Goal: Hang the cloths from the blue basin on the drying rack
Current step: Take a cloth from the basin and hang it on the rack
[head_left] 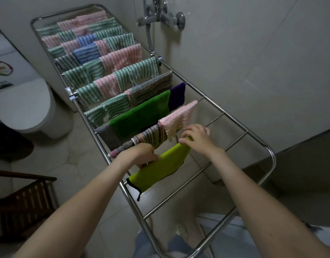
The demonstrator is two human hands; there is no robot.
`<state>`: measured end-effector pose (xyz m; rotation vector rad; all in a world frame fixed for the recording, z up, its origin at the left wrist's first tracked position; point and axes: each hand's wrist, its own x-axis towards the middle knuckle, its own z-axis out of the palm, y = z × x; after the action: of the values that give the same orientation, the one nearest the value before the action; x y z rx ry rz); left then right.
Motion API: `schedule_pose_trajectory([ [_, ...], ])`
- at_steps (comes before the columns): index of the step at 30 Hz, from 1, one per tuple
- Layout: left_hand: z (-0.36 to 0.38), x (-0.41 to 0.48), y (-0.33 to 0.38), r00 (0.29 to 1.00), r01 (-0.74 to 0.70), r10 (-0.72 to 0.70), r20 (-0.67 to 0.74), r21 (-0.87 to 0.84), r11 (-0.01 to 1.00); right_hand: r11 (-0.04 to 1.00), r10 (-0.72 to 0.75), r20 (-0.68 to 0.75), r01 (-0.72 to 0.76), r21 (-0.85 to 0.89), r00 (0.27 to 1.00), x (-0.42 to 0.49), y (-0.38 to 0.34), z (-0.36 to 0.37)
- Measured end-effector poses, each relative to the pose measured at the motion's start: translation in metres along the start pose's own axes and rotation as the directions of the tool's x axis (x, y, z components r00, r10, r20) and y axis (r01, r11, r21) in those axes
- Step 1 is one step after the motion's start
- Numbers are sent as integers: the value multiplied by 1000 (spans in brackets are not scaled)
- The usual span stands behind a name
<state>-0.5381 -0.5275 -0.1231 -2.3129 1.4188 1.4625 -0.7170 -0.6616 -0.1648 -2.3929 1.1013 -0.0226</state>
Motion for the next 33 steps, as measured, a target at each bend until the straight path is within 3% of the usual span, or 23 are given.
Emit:
schedule_pose_trajectory([
  [7,-11,-33,-37,937,9,-7,-349,4,1000,950,-306,-15,306,61,952,8,-67,-4],
  [12,-36,-78,-95,831,36,-87,-550,-102,994,843,-534,-65,536,35,843,19,-162,4],
  [17,-55,-128,-176,710,95,-224,-668,-223,970,757,-650,-7,648,87,760,40,-271,35],
  [25,-88,-206,-311,506,151,-442,-740,-429,891,652,-757,101,735,185,646,66,-447,101],
  [33,-105,-259,-435,303,156,-721,-623,-714,682,561,-822,315,769,307,474,118,-605,161],
])
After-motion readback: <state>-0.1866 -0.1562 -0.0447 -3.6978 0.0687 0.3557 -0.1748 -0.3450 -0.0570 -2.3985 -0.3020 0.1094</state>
